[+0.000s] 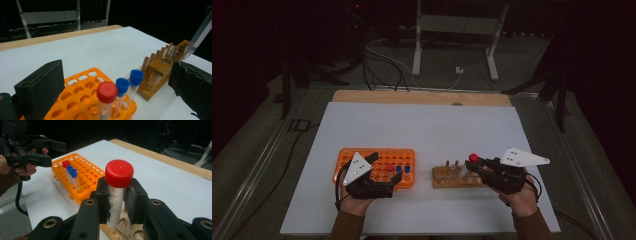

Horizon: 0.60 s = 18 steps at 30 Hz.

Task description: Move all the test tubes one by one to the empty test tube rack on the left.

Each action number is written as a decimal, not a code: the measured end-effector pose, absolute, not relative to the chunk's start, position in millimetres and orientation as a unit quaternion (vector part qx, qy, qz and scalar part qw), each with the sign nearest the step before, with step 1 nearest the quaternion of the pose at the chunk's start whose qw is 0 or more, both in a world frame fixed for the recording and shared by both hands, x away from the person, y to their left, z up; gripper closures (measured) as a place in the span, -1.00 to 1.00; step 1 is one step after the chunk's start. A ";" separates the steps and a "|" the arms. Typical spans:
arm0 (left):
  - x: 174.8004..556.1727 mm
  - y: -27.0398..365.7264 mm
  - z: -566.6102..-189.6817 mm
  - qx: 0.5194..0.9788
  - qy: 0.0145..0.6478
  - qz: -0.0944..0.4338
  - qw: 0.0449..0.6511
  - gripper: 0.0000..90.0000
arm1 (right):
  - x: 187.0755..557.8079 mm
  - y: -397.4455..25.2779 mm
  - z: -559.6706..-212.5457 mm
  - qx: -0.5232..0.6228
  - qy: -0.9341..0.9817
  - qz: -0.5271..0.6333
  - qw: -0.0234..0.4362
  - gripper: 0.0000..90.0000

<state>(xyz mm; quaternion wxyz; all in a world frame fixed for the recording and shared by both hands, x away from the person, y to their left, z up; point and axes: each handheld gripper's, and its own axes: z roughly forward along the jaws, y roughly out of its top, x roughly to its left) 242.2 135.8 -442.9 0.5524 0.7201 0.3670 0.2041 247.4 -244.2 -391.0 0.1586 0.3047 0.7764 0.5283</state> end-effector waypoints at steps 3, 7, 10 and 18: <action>242.0 132.6 -439.1 0.721 0.360 0.198 0.557 -0.97 | 247.4 -239.6 -392.0 0.301 0.779 0.528 0.155 0.65; 241.1 128.6 -433.3 0.719 0.351 0.189 0.570 -0.97 | 247.6 -232.7 -393.4 0.296 0.783 0.526 0.147 0.65; 239.2 123.0 -429.5 0.723 0.338 0.181 0.575 -0.96 | 247.6 -227.9 -394.3 0.293 0.786 0.526 0.143 0.65; 232.2 105.2 -421.1 0.735 0.305 0.162 0.584 -0.91 | 246.6 -218.8 -395.2 0.281 0.791 0.527 0.131 0.65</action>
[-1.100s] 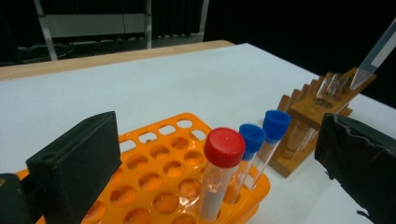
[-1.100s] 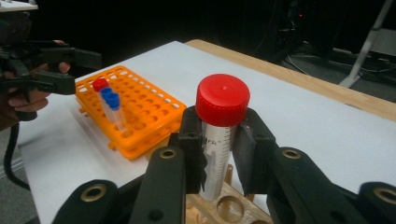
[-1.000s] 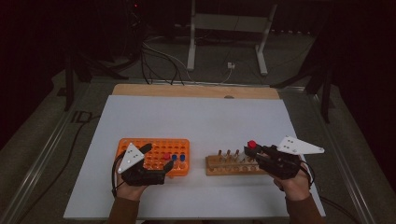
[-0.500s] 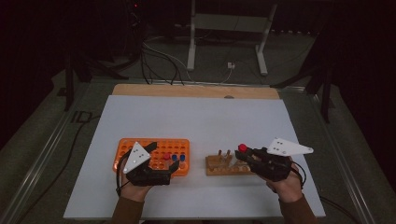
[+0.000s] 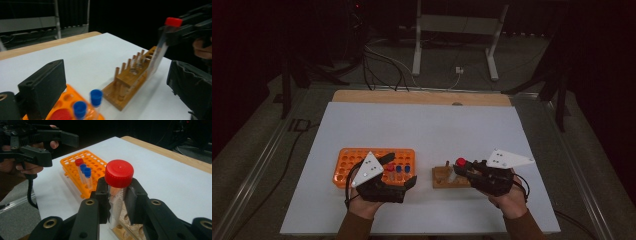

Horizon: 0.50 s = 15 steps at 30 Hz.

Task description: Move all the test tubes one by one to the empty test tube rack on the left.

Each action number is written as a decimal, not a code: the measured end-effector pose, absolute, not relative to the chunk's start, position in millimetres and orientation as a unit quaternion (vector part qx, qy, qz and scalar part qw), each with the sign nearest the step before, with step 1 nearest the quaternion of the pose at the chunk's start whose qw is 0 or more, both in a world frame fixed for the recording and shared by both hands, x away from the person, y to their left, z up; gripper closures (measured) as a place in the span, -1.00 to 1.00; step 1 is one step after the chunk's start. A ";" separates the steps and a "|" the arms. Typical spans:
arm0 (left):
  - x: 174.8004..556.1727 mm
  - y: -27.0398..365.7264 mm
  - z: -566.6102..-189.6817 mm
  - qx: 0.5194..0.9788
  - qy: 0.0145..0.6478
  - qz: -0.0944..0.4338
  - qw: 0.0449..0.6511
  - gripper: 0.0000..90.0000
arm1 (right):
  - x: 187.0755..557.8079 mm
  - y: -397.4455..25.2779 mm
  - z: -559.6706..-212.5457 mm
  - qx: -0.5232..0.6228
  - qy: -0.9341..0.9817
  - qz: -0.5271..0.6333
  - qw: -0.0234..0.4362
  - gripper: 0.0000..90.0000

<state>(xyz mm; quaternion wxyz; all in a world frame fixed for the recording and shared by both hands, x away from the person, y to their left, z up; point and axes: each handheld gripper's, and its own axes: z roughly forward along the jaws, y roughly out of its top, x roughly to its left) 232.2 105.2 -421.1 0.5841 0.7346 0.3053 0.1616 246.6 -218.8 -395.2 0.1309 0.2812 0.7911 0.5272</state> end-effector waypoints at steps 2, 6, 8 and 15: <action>230.4 99.6 -419.5 0.740 0.296 0.156 0.584 -0.88 | 246.0 -216.9 -394.9 0.278 0.792 0.528 0.127 0.65; 227.0 87.7 -418.2 0.752 0.280 0.147 0.579 -0.78 | 245.2 -211.8 -395.5 0.270 0.796 0.528 0.122 0.65; 226.2 82.9 -418.7 0.757 0.275 0.139 0.577 -0.71 | 244.8 -208.6 -396.2 0.266 0.799 0.526 0.119 0.65; 227.9 65.6 -424.8 0.782 0.273 0.125 0.546 -0.50 | 243.7 -198.1 -397.4 0.253 0.806 0.524 0.112 0.65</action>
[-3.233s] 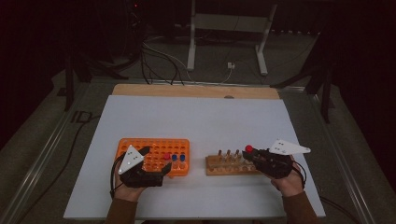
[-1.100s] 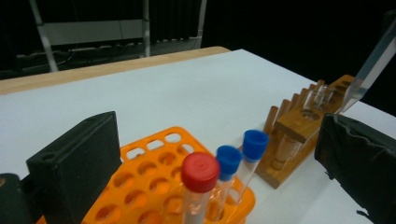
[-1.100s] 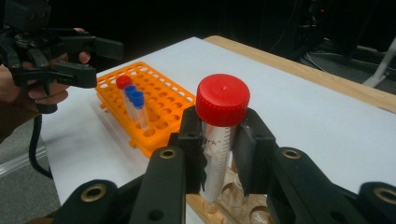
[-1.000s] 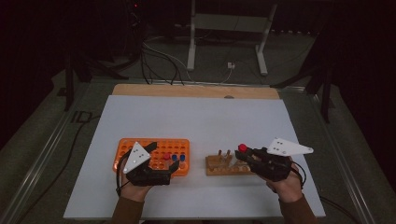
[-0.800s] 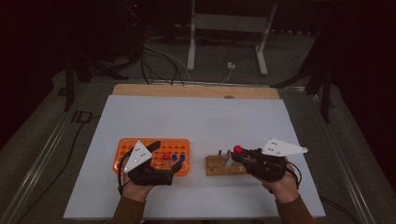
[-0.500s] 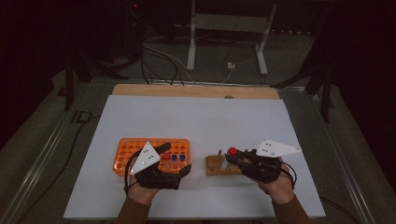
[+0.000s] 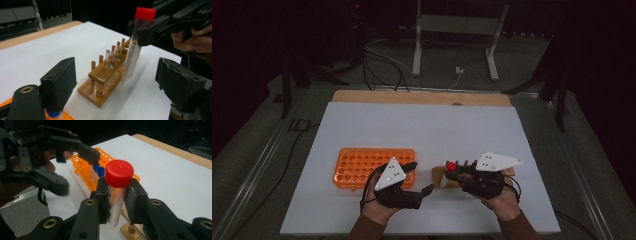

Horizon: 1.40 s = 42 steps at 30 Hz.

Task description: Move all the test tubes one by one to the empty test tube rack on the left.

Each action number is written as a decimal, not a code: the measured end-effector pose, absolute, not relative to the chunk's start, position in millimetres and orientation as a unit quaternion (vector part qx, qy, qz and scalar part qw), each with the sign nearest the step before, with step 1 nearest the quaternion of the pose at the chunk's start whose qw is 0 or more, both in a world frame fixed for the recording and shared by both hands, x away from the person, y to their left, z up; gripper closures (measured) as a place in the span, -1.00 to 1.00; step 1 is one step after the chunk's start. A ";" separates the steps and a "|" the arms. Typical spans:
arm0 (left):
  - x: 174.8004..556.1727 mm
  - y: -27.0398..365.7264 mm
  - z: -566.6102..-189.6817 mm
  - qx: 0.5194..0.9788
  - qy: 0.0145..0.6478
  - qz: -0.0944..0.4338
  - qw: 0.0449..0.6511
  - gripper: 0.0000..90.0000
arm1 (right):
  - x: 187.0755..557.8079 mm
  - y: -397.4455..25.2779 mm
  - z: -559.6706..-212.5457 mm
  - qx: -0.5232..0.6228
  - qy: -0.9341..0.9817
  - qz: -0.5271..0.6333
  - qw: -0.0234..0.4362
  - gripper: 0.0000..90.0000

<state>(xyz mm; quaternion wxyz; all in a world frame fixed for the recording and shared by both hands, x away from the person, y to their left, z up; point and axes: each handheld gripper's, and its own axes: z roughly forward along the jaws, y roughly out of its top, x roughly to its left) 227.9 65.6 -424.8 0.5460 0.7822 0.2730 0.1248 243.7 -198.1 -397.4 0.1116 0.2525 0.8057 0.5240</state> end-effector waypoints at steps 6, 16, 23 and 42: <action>226.3 55.1 -430.0 0.797 0.249 0.109 0.540 -0.10 | 242.4 -191.6 -398.6 0.244 0.809 0.526 0.096 0.65; 229.4 52.2 -438.1 0.808 0.228 0.070 0.539 0.42 | 238.6 -181.4 -401.3 0.219 0.818 0.526 0.078 0.65; 229.0 52.1 -439.0 0.814 0.214 0.063 0.536 0.57 | 237.9 -177.3 -403.8 0.209 0.823 0.525 0.067 0.65; 233.2 68.9 -437.7 0.803 0.240 0.090 0.539 0.68 | 250.2 -196.7 -405.2 0.254 0.796 0.542 0.090 -0.35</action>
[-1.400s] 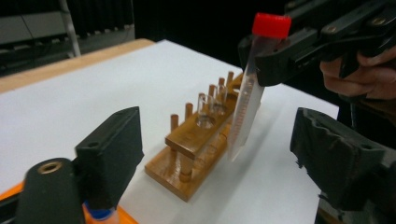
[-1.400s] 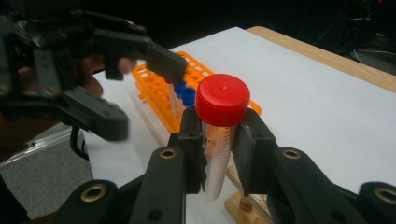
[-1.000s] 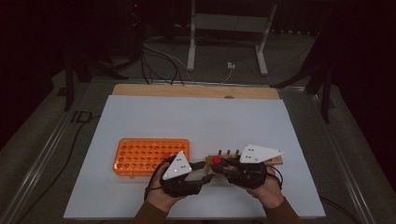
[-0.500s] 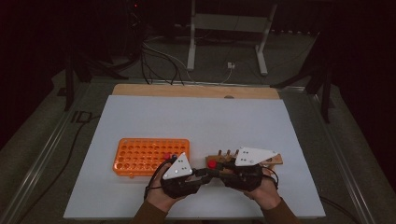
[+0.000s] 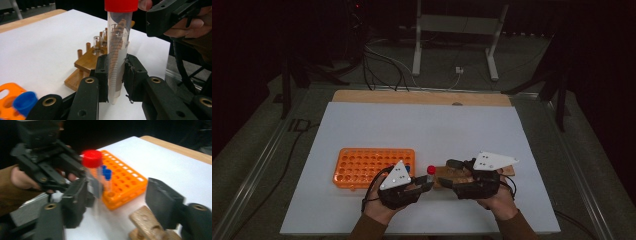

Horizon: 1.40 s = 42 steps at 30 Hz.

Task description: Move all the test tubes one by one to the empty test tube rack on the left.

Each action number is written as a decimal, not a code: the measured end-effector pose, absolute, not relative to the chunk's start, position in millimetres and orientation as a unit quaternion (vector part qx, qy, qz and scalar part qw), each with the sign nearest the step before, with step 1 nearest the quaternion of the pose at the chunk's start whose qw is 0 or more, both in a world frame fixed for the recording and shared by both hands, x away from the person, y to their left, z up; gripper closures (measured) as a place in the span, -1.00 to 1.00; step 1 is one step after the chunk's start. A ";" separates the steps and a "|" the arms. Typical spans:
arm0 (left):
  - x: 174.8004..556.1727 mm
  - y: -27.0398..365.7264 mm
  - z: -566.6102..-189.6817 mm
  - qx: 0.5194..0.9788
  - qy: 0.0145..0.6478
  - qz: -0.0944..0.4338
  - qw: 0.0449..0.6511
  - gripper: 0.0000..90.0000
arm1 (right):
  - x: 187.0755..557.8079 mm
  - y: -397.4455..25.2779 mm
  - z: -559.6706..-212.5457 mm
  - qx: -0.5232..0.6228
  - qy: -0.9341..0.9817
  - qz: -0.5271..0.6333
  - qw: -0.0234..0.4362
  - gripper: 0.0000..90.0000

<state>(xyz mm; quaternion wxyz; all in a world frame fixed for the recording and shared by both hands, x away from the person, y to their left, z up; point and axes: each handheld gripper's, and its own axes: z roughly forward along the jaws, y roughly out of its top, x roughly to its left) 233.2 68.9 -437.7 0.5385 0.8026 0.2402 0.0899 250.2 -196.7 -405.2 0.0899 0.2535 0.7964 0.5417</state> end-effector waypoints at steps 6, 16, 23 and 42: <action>233.4 81.8 -435.0 0.797 0.247 0.102 0.542 0.67 | 256.4 -207.8 -405.7 0.290 0.783 0.538 0.115 -0.64; 232.1 104.2 -430.4 0.786 0.251 0.119 0.552 0.67 | 265.3 -224.6 -408.7 0.332 0.763 0.537 0.141 -0.95; 233.1 118.7 -430.9 0.782 0.263 0.124 0.552 0.67 | 267.5 -233.3 -408.5 0.343 0.751 0.547 0.137 -1.00; 233.6 160.9 -433.9 0.768 0.301 0.160 0.543 0.67 | 267.1 -243.5 -407.4 0.352 0.742 0.550 0.148 -1.00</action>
